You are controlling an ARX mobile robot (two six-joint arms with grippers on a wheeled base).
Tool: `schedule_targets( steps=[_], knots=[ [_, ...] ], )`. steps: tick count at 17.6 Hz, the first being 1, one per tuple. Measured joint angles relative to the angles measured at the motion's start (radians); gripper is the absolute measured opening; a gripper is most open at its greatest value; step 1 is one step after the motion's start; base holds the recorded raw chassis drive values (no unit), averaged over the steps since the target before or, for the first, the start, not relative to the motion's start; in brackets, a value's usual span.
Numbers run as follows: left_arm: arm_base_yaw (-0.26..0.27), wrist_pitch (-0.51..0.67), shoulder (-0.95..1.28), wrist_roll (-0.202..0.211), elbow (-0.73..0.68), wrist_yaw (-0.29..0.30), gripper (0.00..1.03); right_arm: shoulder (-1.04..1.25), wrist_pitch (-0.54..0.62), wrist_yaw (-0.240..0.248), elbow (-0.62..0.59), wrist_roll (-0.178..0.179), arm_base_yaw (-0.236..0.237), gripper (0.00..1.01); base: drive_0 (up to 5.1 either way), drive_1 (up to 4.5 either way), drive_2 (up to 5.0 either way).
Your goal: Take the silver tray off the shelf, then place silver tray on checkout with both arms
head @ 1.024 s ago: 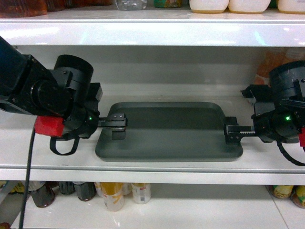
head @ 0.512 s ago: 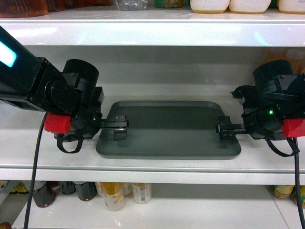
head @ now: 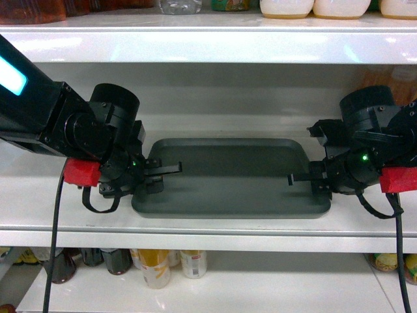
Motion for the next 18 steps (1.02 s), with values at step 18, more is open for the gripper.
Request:
schedule_targets(
  steps=[18],
  knots=[
    [-0.163,0.283,-0.713,-0.026,-0.719,-0.193,0.03,-0.78,0.359,-0.106,-0.879,0.13,-0.016,0.03,0.0,0.0,0.0]
  ],
)
